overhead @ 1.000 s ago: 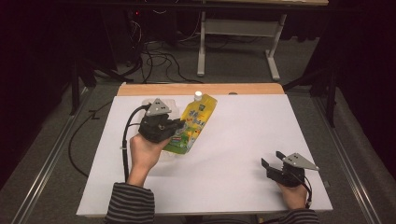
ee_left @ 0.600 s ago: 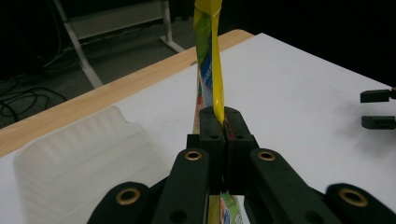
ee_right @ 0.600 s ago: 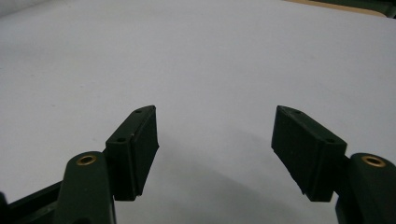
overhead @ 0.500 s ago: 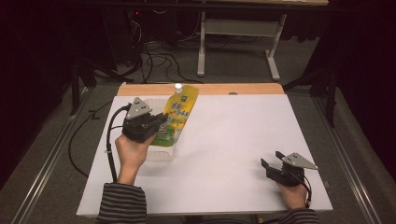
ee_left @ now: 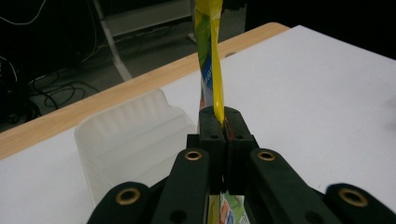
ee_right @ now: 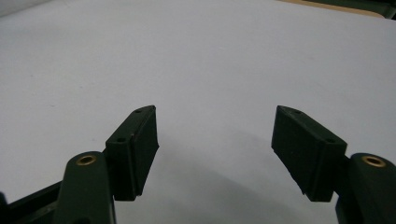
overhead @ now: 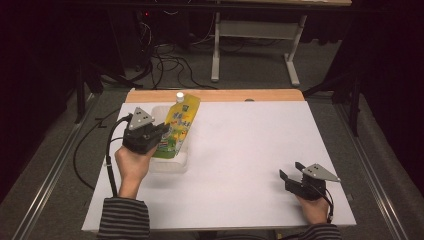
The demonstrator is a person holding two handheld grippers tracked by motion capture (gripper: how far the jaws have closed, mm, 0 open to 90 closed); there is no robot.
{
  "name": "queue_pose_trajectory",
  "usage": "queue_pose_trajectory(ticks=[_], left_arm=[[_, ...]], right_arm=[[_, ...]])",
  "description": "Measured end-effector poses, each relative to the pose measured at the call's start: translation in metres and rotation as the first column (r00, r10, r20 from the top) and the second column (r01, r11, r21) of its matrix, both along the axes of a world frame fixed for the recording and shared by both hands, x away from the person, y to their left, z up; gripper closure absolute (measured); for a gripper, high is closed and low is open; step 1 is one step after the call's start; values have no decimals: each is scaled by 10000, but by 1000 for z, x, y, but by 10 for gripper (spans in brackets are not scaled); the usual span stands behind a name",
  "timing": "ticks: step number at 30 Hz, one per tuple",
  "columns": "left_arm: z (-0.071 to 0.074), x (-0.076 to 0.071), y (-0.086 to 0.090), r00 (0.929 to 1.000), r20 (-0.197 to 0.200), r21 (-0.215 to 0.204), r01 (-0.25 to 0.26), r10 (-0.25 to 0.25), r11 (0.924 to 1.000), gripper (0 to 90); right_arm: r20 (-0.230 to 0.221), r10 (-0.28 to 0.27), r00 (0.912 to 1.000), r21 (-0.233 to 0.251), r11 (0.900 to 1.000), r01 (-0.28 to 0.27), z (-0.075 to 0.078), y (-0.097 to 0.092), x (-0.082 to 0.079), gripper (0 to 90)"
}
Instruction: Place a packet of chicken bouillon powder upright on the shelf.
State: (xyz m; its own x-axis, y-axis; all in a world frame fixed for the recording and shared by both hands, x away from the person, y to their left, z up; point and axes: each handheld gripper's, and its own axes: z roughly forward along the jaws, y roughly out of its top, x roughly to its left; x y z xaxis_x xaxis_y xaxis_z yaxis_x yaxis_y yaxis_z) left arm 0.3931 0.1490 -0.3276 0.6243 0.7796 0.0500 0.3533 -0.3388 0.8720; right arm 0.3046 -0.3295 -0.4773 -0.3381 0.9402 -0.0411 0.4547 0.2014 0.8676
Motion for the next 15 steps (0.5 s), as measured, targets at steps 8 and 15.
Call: queue_pose_trajectory(ticks=[8,15], left_arm=[[-14,7,-2,10000,-70,261,-35,37,9997,890],[-23,8,-9,9998,132,275,137,-141,9995,889]], right_arm=[[28,0,10000,-47,10000,0,0,0,0,322],[-90,43,10000,-113,9999,-44,0,1,1,322]])
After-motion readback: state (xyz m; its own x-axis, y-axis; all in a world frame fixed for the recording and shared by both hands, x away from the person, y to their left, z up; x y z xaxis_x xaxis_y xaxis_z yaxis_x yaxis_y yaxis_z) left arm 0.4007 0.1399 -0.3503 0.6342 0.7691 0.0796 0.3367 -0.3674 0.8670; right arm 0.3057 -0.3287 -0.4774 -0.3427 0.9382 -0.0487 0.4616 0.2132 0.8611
